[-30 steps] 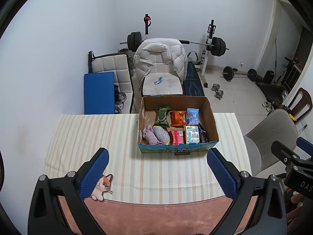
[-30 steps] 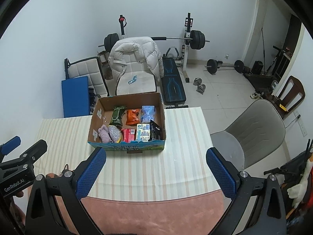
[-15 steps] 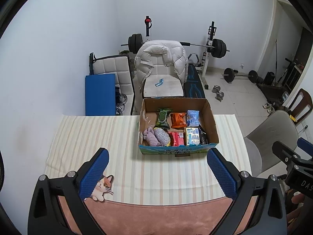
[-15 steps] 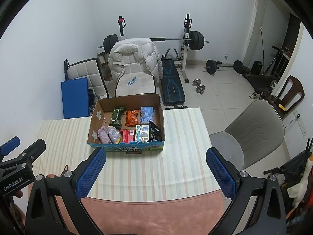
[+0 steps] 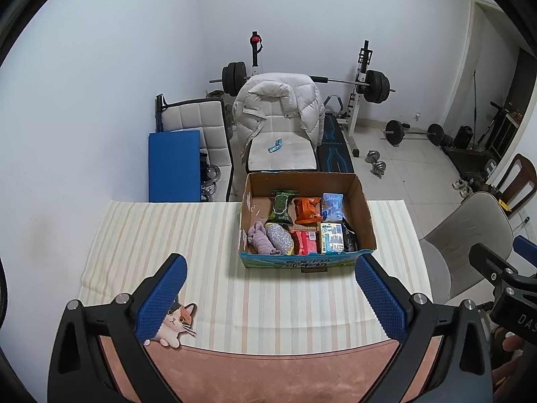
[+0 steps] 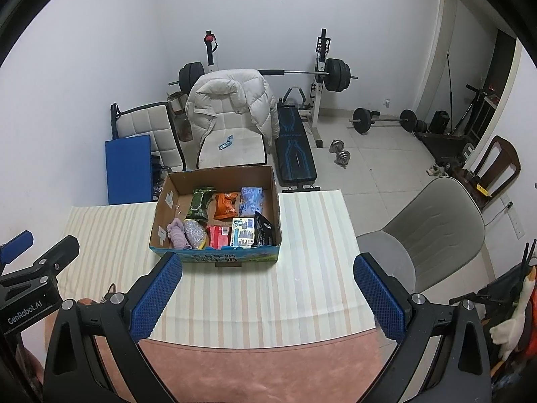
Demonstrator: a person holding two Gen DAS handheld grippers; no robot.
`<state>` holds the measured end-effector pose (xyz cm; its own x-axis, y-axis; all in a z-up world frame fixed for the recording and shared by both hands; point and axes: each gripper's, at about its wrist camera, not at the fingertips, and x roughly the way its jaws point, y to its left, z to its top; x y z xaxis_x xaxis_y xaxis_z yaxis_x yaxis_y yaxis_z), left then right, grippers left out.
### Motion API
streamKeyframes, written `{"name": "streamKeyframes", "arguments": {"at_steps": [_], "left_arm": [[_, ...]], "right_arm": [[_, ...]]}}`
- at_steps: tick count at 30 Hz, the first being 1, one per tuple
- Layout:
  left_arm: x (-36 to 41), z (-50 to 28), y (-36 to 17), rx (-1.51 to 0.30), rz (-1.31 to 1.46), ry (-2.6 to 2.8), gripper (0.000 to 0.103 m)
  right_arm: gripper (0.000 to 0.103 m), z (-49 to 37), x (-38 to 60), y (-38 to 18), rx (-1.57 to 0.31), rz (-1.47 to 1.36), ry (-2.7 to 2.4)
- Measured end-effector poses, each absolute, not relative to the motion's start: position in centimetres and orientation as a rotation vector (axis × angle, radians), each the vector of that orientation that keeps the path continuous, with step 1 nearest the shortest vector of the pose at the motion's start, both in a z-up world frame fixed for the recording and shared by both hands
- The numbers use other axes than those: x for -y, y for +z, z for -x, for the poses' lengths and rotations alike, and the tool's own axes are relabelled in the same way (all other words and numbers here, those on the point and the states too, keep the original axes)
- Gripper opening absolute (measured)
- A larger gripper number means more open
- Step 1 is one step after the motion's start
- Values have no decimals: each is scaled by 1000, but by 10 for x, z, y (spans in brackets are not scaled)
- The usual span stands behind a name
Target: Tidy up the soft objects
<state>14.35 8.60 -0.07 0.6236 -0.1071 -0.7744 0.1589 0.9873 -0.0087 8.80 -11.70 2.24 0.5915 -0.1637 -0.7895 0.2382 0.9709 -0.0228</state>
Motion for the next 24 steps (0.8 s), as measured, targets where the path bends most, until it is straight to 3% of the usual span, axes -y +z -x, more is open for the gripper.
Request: {"name": "streamKeyframes", "arguments": {"at_steps": [24], "left_arm": [[-83,-143,1,-879,-66,-159,103]], "right_arm": [[103,-92,117,30,-895,-78,-229]]}}
